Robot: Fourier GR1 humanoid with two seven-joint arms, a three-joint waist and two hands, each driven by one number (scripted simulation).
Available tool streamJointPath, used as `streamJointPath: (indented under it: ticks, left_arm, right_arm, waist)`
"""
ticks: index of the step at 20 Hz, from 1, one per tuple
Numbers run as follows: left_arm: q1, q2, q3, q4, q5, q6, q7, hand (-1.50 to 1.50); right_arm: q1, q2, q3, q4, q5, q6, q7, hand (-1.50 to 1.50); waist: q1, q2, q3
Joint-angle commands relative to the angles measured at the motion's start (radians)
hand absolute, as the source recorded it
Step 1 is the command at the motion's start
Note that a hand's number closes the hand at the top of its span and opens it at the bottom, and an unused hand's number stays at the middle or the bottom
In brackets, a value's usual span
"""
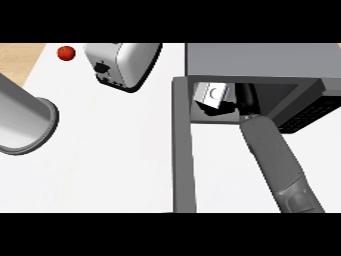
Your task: Pick up the milk, place it into the microwave and close the microwave
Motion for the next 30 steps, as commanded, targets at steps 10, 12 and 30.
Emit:
streamJointPath:
  ticks: [10,12,30]
  left_arm:
    - [-0.085,0.03,-0.036,0.063,-0.04,-0.004,-0.004,-1.5]
    - [-0.054,0.02,-0.019,0.071,-0.027,-0.043,-0.031,-1.5]
    - [-0.153,0.058,-0.058,0.117,-0.115,-0.017,-0.022,-1.5]
  right_arm:
    - [-0.29,-0.103,-0.115,0.406,0.048,-0.19,-0.057,1.5]
    - [-0.297,-0.111,-0.126,0.421,0.055,-0.268,-0.054,1.5]
    - [-0.289,-0.277,-0.063,0.694,0.208,-0.684,0.135,-1.5]
  waist:
    - [0.044,0.025,-0.002]
    - [0.056,0.025,-0.003]
    - [0.101,0.066,-0.005]
